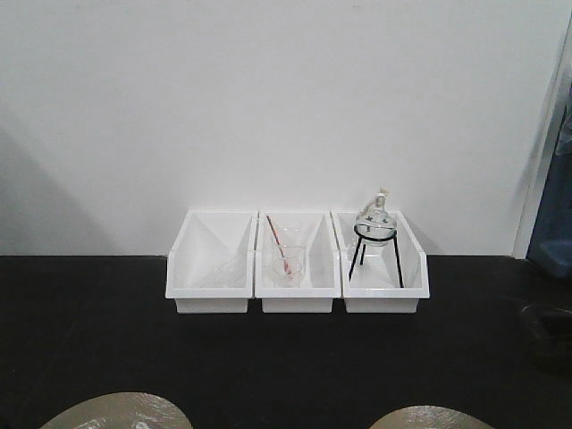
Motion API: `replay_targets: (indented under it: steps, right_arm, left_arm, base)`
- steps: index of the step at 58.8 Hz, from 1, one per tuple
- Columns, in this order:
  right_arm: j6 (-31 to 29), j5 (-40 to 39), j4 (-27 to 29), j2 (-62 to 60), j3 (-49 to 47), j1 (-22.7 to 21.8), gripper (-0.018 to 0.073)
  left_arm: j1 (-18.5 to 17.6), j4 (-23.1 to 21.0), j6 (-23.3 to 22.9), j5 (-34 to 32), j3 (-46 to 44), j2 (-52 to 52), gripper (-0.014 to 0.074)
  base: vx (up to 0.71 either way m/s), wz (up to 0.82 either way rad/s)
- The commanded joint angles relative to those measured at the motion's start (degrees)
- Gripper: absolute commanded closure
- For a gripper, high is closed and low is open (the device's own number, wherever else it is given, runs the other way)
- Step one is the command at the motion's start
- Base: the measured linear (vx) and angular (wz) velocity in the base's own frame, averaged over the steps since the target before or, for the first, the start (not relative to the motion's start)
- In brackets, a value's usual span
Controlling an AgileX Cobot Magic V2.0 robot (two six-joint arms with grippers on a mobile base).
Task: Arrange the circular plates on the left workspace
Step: 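Grasp the rim of the tan plate nearest the left gripper, then slide the held plate toward the middle of the counter and release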
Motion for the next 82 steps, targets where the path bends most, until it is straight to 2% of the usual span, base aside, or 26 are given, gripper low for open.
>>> replay_targets:
  steps: [1, 6, 10, 12, 13, 19, 24, 29, 34, 43, 47, 52, 65, 82]
  right_arm:
    - [-0.8, 1.9, 3.9, -1.5, -1.4, -0.3, 0.0563]
    - [-0.8, 2.2, 3.9, -1.5, -1.4, -0.3, 0.0563]
    - [-0.8, 2.5, 4.1, -1.5, -1.4, -0.3, 0.0563]
    - [-0.8, 2.7, 4.3, -1.5, -1.4, -0.3, 0.0563]
    - [-0.8, 2.7, 4.4, -1.5, -1.4, -0.3, 0.0563]
    - [-0.8, 2.7, 5.1, -1.5, -1.4, -0.3, 0.0563]
    - [-0.8, 2.7, 5.1, -1.5, -1.4, -0.3, 0.0563]
    - [-0.8, 2.7, 5.1, -1.5, -1.4, -0.3, 0.0563]
    - [-0.8, 2.7, 5.1, -1.5, -1.4, -0.3, 0.0563]
    - [-0.8, 2.7, 5.1, -1.5, -1.4, -0.3, 0.0563]
    - [-0.8, 2.7, 5.1, -1.5, -1.4, -0.3, 0.0563]
    - [-0.8, 2.7, 5.1, -1.5, -1.4, -0.3, 0.0563]
    - [-0.8, 3.0, 5.1, -1.5, -1.4, -0.3, 0.0563]
    - [-0.8, 3.3, 5.1, -1.5, -1.4, -0.3, 0.0563]
  left_arm:
    - [-1.3, -2.7, 0.0, 3.9, -1.3, -1.6, 0.0201]
    - [-1.7, -2.7, -0.1, 4.6, -1.3, -1.5, 0.0326]
    - [-1.7, -3.1, -0.1, 4.7, -1.3, -1.5, 0.0514]
    - [-1.7, -3.1, -0.1, 4.8, -1.3, -1.5, 0.0594]
    - [-1.7, -3.0, -0.1, 4.9, -1.3, -1.5, 0.0606]
    - [-1.7, -4.4, -2.6, 5.0, -1.3, -1.6, 0.0605]
    - [-2.0, -8.4, -6.3, 5.0, -1.3, -1.6, 0.0604]
    - [-3.3, -12.8, -7.0, 5.0, -1.3, -2.5, 0.0603]
    - [-5.8, -18.3, -6.7, 5.0, -1.5, -3.4, 0.0600]
    - [-11.8, -31.1, -5.1, 4.0, -1.5, -4.1, 0.0596]
    - [-15.0, -33.9, -4.4, 1.4, -1.5, -4.1, 0.0597]
    - [-18.5, -35.6, -4.4, -2.2, -1.7, -3.9, 0.0597]
    - [-26.4, -35.8, -5.8, -7.1, -8.0, -0.3, 0.0597]
    - [-31.5, -35.7, -10.3, -9.5, -16.3, 4.9, 0.0597]
  base:
    - [0.00, 0.00]
    - [0.00, 0.00]
    - [0.00, 0.00]
    - [0.00, 0.00]
    - [0.00, 0.00]
    - [0.00, 0.00]
    - [0.00, 0.00]
    - [0.00, 0.00]
    - [0.00, 0.00]
    - [0.00, 0.00]
    - [0.00, 0.00]
    - [0.00, 0.00]
    - [0.00, 0.00]
    - [0.00, 0.00]
